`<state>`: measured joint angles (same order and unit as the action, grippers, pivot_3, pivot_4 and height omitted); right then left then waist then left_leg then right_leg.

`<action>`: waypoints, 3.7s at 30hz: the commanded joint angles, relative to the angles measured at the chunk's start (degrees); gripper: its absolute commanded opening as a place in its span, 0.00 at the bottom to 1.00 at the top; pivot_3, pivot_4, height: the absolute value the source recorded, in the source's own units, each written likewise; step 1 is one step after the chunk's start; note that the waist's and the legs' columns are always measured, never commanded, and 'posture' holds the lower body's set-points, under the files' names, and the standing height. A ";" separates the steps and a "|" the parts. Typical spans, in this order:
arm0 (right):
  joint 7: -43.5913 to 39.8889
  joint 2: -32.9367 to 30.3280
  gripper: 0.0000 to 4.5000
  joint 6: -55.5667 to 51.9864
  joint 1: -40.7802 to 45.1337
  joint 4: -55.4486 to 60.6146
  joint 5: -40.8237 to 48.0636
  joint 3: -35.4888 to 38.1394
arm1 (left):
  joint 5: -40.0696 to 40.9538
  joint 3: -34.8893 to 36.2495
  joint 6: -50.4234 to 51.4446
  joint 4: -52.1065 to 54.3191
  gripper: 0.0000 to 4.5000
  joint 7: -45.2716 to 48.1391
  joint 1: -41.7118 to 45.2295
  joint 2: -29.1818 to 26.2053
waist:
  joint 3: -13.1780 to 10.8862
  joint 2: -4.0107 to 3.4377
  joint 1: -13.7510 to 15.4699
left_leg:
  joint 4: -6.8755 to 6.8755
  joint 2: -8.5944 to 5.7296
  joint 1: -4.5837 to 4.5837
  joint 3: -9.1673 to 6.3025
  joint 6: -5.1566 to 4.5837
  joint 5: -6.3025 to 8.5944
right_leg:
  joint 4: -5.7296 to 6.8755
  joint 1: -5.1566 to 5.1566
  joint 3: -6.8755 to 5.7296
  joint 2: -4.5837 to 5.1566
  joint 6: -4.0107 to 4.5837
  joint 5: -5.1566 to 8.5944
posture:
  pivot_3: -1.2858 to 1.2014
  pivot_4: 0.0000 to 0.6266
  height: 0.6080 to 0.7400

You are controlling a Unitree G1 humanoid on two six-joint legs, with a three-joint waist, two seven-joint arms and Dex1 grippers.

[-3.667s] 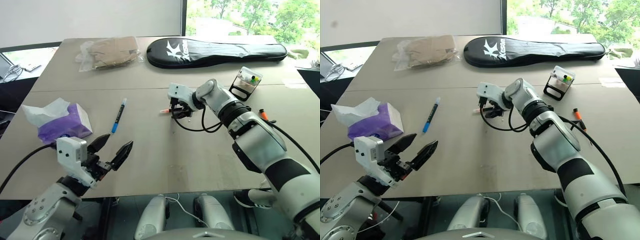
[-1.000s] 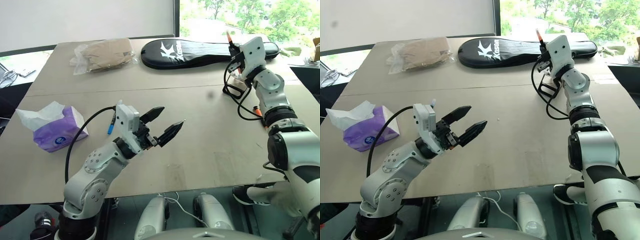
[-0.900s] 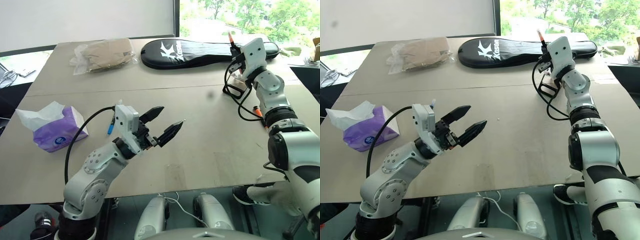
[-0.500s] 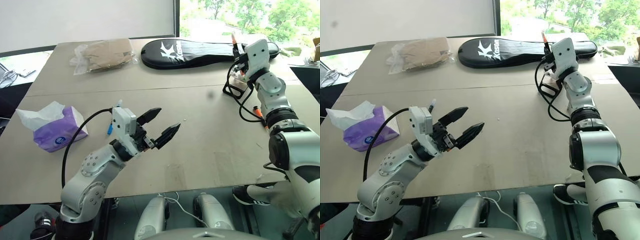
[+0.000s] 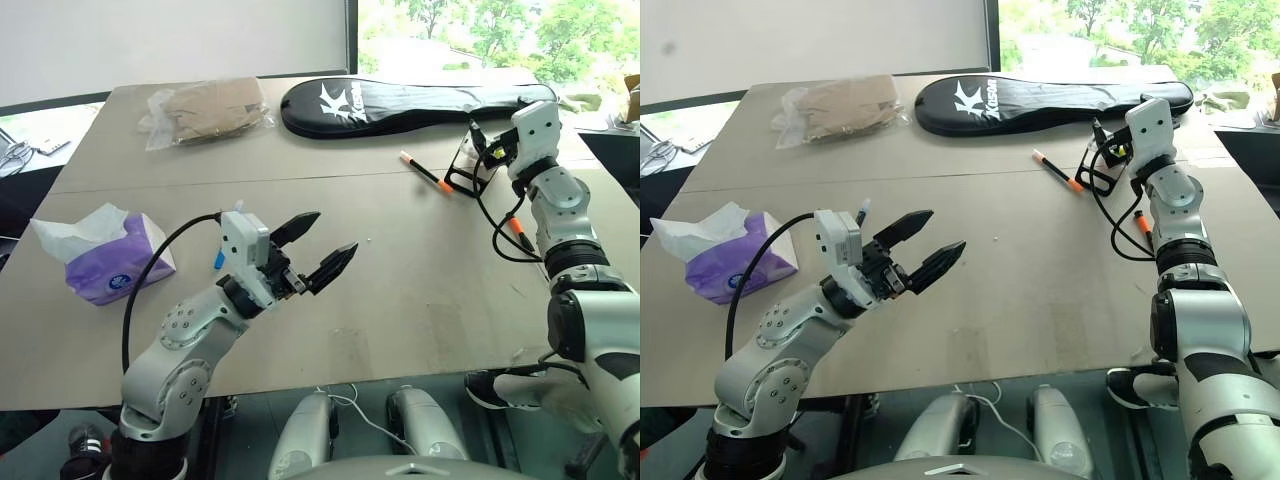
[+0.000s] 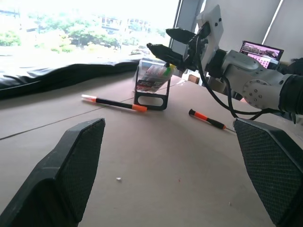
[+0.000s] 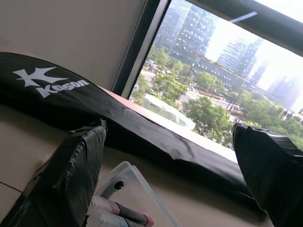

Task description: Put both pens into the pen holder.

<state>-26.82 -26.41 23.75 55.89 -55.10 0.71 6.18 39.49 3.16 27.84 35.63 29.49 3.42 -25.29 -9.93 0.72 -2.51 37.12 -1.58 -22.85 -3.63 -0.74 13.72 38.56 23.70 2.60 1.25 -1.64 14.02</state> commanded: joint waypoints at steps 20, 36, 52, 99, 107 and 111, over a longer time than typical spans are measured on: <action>-2.70 5.35 0.99 -40.62 5.50 -3.44 2.62 -5.28 | -0.79 0.45 -0.10 2.60 1.00 -2.92 -1.71 -0.12 | 0.00 0.00 0.14 | 0.00 -0.06 -0.01 -0.06 -0.02 0.01 | -0.04 0.00 -0.07 0.04 0.01 0.00 | 0.52 0.24 1.00; -6.09 6.77 0.12 -42.39 6.29 -9.24 4.17 -1.78 | -0.50 0.56 -0.33 2.89 1.00 -3.28 -2.44 -0.35 | 0.01 0.01 0.02 | 0.00 -0.02 0.03 -0.05 -0.03 0.02 | -0.02 -0.02 -0.06 -0.01 0.01 0.00 | 0.52 0.24 1.00; -21.44 -5.27 0.53 -69.03 -18.71 43.03 7.78 -11.73 | -1.39 -0.16 -0.88 2.49 1.00 -2.89 -3.40 0.12 | 0.03 -0.01 1.28 | 0.03 -0.05 -0.02 -0.27 -0.09 0.06 | -0.13 -0.12 -0.18 0.08 -0.01 0.01 | 0.52 0.24 1.00; -18.40 5.44 0.00 -22.58 15.37 7.15 7.22 2.14 | -1.62 -1.55 -0.09 -0.40 1.00 -0.52 2.61 1.51 | -0.20 -0.13 0.74 | -0.07 -0.11 -0.14 -0.37 -0.07 0.07 | -0.21 -0.02 -0.31 0.08 0.00 0.00 | 0.52 0.24 1.00; -11.82 2.73 0.00 -11.90 7.47 13.78 11.44 8.38 | 0.17 -3.12 1.99 -5.01 1.00 2.71 10.36 2.48 | -0.21 -0.08 0.12 | -0.04 -0.07 -0.06 -0.13 -0.06 0.06 | -0.16 -0.04 -0.15 0.08 -0.02 -0.01 | 0.52 0.24 1.00; -9.80 2.80 0.00 -2.50 6.57 7.49 9.12 7.78 | 1.14 -2.85 3.13 -4.98 1.00 3.09 11.79 2.14 | -0.22 -0.08 -0.08 | -0.07 0.03 -0.03 -0.02 -0.06 0.06 | -0.14 -0.01 -0.05 -0.04 -0.02 -0.01 | 0.52 0.24 1.00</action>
<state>-38.10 -23.30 16.55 61.57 -46.35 10.25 13.52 39.64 -0.49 30.95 29.63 32.23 14.47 -22.93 -10.15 0.64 -2.58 37.05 -1.51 -22.84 -3.60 -0.81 13.78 38.44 23.69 2.58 1.19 -1.66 14.01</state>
